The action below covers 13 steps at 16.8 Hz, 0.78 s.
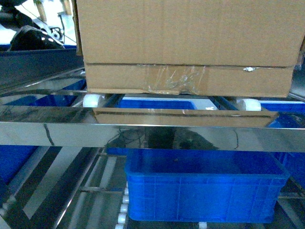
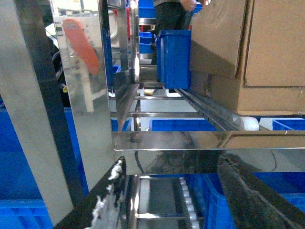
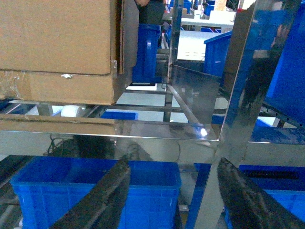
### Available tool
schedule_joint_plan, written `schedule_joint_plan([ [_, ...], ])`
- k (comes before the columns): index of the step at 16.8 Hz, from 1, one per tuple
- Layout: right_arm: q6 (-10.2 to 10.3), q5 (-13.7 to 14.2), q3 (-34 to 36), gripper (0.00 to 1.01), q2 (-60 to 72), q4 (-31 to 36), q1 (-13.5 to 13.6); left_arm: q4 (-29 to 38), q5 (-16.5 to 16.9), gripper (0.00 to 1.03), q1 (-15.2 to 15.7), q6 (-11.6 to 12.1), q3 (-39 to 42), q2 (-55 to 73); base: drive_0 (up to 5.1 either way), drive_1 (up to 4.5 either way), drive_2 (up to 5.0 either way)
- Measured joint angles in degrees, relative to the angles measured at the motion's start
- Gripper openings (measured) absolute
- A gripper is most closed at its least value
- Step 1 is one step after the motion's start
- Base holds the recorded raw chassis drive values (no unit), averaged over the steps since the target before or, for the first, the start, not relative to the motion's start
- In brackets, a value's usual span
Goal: Sort boxes to right shelf from conveyor
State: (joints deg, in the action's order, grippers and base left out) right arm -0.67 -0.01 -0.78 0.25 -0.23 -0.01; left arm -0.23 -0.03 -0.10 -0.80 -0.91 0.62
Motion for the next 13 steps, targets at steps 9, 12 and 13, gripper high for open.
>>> schedule_joint_plan([
  [9,0.0,0.0,0.0,0.98,0.0,0.0,0.0,0.0,0.0,0.98,0.0,0.0,0.0,0.0,0.0,0.0,0.0],
  [12,0.0,0.0,0.0,0.98,0.0,0.0,0.0,0.0,0.0,0.98,0.0,0.0,0.0,0.0,0.0,0.0,0.0],
  [13,0.0,0.0,0.0,0.98,0.0,0.0,0.0,0.0,0.0,0.98,0.0,0.0,0.0,0.0,0.0,0.0,0.0],
])
